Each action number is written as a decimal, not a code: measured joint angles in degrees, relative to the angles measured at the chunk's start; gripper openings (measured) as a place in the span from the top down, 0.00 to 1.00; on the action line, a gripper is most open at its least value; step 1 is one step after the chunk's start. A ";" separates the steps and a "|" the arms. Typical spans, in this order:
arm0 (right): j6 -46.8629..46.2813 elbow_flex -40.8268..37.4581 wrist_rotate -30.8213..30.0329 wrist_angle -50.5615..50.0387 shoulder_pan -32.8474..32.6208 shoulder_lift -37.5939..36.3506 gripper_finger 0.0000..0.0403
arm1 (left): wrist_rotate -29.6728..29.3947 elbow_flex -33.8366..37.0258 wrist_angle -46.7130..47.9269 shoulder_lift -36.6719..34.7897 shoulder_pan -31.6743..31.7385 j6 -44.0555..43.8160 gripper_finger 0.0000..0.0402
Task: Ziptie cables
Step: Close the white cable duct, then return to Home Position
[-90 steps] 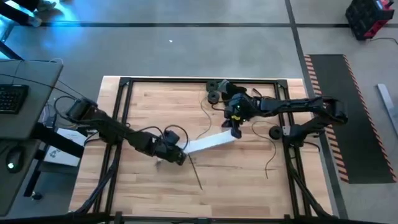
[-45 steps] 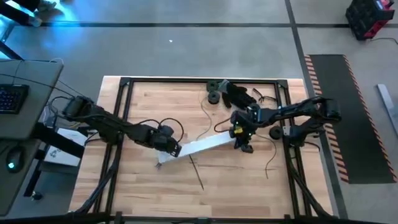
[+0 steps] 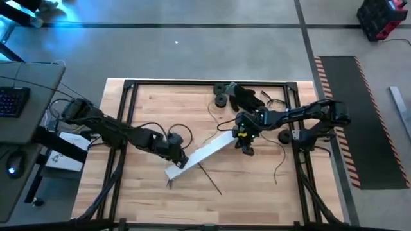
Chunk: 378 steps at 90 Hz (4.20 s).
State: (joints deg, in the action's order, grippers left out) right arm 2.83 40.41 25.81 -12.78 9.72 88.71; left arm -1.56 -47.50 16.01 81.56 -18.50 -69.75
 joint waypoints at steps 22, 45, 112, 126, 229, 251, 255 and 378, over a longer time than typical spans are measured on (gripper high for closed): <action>-0.29 0.03 0.63 4.92 -0.39 2.53 1.00 | 5.39 0.11 -7.84 8.23 -5.87 -4.12 1.00; -2.91 0.02 -8.52 8.56 0.13 4.96 1.00 | 3.94 -0.09 8.43 14.05 -4.70 -0.87 1.00; -13.12 0.02 -11.63 1.47 5.42 -6.76 1.00 | -15.04 0.17 32.61 3.24 10.07 10.36 1.00; -10.19 0.04 -5.24 -11.25 8.13 -19.00 1.00 | -17.41 -2.48 31.22 -7.64 8.33 6.80 1.00; -28.95 -23.95 -13.23 3.47 21.07 -82.36 1.00 | -30.94 9.39 7.28 -47.34 6.20 24.07 1.00; -33.59 -35.59 -18.80 13.55 17.44 -88.64 1.00 | -29.92 15.22 0.69 -48.50 6.23 27.40 1.00; -33.88 -36.79 -19.75 14.73 17.26 -88.50 1.00 | -29.46 16.73 -1.06 -48.58 6.76 28.17 1.00; -34.93 -39.68 -16.32 14.38 17.25 -87.54 1.00 | -6.16 46.77 -27.58 -69.70 18.86 57.79 1.00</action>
State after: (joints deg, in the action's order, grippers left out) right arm -32.09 0.73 9.48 1.60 26.96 1.17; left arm -7.72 -0.73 -11.57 11.86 0.36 -11.96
